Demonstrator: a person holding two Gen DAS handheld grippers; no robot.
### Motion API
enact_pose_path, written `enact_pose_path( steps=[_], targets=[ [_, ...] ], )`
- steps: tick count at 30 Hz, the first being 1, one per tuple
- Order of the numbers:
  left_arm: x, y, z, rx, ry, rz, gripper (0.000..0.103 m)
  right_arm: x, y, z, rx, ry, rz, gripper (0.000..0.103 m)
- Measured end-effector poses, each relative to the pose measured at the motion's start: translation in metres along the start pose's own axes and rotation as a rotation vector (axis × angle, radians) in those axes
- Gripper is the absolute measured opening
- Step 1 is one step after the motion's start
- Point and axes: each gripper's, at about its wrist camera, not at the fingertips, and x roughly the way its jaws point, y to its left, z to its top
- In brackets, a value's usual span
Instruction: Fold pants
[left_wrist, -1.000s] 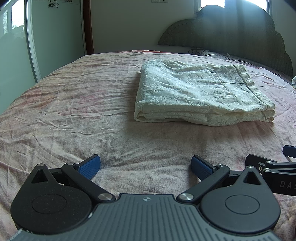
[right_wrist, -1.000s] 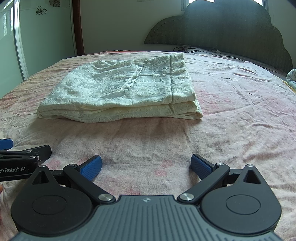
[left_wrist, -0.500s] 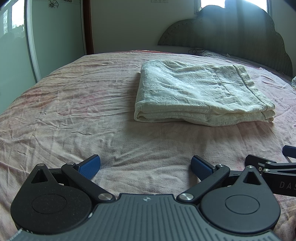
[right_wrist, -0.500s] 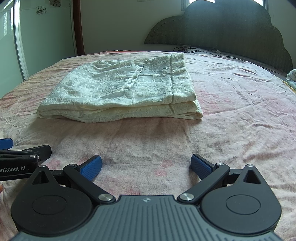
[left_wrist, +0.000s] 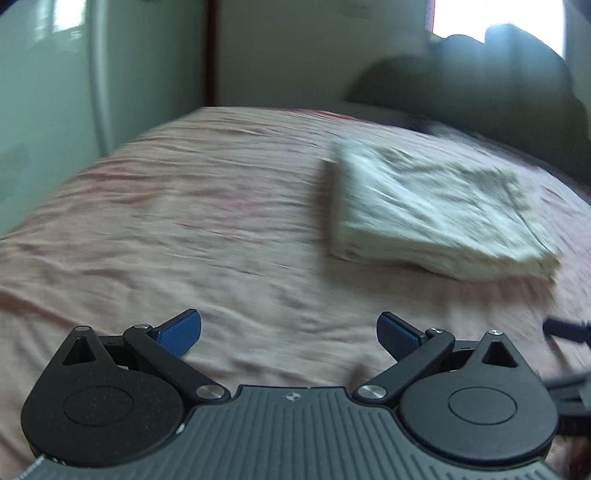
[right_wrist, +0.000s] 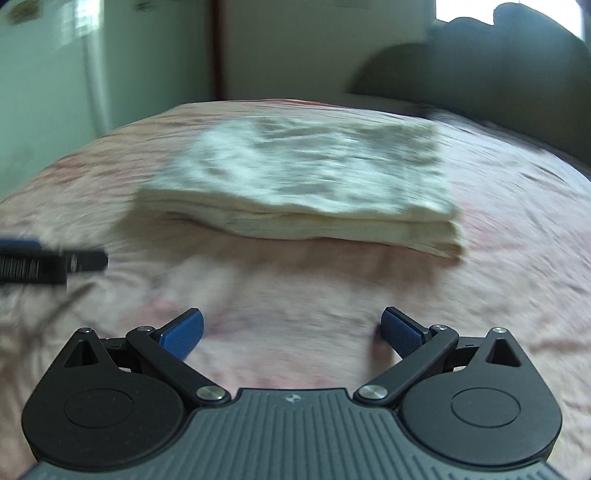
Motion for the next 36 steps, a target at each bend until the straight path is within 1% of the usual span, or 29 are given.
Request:
enact_pose_path(
  steps=[4,6,8,10,11,12,14,16,18,21,24,25,27,30,33,35,36],
  targets=[
    [-0.005,0.035,0.008,-0.073,-0.012,0.093,0.103,0.001,0.017,0.002,-0.163,0.006,0.209,0.103],
    [-0.005,0.048,0.01,-0.09,-0.015,0.132,0.103,-0.002,0.026,-0.001,-0.276,0.005,0.351,0.103],
    [-0.003,0.056,0.011,-0.097,-0.012,0.156,0.103,-0.008,0.036,-0.005,-0.401,0.002,0.508,0.103],
    [-0.001,0.061,0.01,-0.1,-0.001,0.172,0.103,-0.013,0.044,-0.009,-0.51,0.004,0.642,0.103],
    [0.001,0.062,0.009,-0.097,0.003,0.173,0.103,-0.015,0.047,-0.01,-0.542,0.002,0.68,0.103],
    [0.003,0.062,0.008,-0.092,0.012,0.175,0.103,-0.014,0.048,-0.01,-0.552,0.005,0.696,0.103],
    [0.004,0.06,0.007,-0.09,0.018,0.178,0.103,-0.013,0.047,-0.009,-0.537,0.012,0.713,0.103],
    [0.005,0.055,0.006,-0.075,0.017,0.164,0.103,-0.013,0.046,-0.009,-0.541,0.013,0.733,0.103],
    [0.006,0.045,0.008,-0.05,0.03,0.143,0.103,-0.013,0.046,-0.009,-0.551,0.012,0.738,0.103],
    [0.006,0.024,0.009,0.003,0.055,0.121,0.103,-0.013,0.049,-0.011,-0.559,0.007,0.715,0.103],
    [0.006,0.002,0.006,0.075,0.074,0.079,0.103,-0.013,0.051,-0.01,-0.537,0.007,0.694,0.103],
    [0.003,-0.004,0.004,0.097,0.07,0.06,0.103,-0.015,0.05,-0.011,-0.51,0.005,0.66,0.103],
    [-0.003,-0.012,0.0,0.122,0.056,0.022,0.103,-0.022,0.052,-0.014,-0.464,-0.012,0.558,0.103],
    [-0.008,-0.019,-0.005,0.143,0.038,-0.017,0.103,-0.031,0.05,-0.02,-0.442,-0.03,0.482,0.103],
    [-0.01,-0.023,-0.005,0.139,0.048,-0.05,0.103,-0.032,0.041,-0.018,-0.393,-0.026,0.443,0.103],
    [-0.012,-0.022,-0.004,0.124,0.054,-0.08,0.103,-0.032,0.032,-0.014,-0.357,-0.041,0.369,0.103],
    [-0.014,-0.021,-0.003,0.117,0.049,-0.085,0.103,-0.033,0.026,-0.012,-0.335,-0.05,0.31,0.103]
  ],
)
